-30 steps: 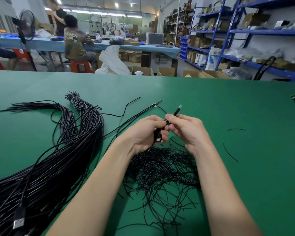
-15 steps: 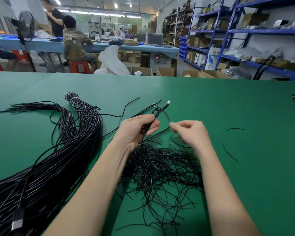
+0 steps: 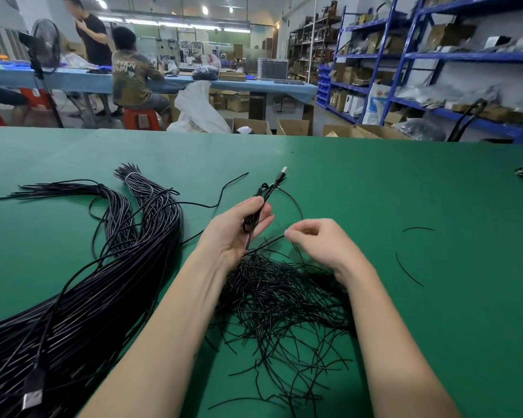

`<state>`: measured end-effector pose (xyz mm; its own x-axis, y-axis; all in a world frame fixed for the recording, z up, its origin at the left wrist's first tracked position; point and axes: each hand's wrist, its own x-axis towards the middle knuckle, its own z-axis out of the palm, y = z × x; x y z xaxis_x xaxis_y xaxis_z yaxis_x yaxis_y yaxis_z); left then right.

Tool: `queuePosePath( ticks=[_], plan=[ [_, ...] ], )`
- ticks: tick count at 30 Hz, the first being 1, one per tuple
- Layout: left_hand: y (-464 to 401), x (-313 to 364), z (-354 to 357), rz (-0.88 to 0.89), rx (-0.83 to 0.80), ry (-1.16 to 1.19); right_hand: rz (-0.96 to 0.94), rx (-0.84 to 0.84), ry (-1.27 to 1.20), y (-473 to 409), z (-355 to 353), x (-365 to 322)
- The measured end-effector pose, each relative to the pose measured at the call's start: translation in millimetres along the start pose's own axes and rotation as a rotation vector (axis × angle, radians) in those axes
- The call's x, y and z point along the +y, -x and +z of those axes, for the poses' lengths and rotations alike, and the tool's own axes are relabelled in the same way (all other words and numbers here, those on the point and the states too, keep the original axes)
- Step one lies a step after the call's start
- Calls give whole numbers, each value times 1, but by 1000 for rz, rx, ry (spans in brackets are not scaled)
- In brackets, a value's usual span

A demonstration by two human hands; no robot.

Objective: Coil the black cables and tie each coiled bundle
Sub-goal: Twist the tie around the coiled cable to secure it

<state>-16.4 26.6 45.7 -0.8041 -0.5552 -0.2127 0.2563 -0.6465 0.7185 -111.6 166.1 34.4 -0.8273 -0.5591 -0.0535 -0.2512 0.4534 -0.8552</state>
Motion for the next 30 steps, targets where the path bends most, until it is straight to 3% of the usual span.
queuePosePath(
  ticks=[2,6,13,18,25,30],
  plan=[
    [-1,2,-2,3,2,11,36,-70,-203,1,-9,-1],
    [0,-1,0,6,-4,-11,17,-155,-327,3,-12,6],
    [1,-5,2,57,-34,-83,-223,-38,-546,5,-5,-6],
    [4,-8,7,126,-50,-216,-289,-75,-530,10,2,-15],
    [3,-9,7,209,-27,-359,-292,158,-478,7,15,-22],
    [2,-10,8,271,-19,-420,-242,218,-489,7,19,-24]
  ],
)
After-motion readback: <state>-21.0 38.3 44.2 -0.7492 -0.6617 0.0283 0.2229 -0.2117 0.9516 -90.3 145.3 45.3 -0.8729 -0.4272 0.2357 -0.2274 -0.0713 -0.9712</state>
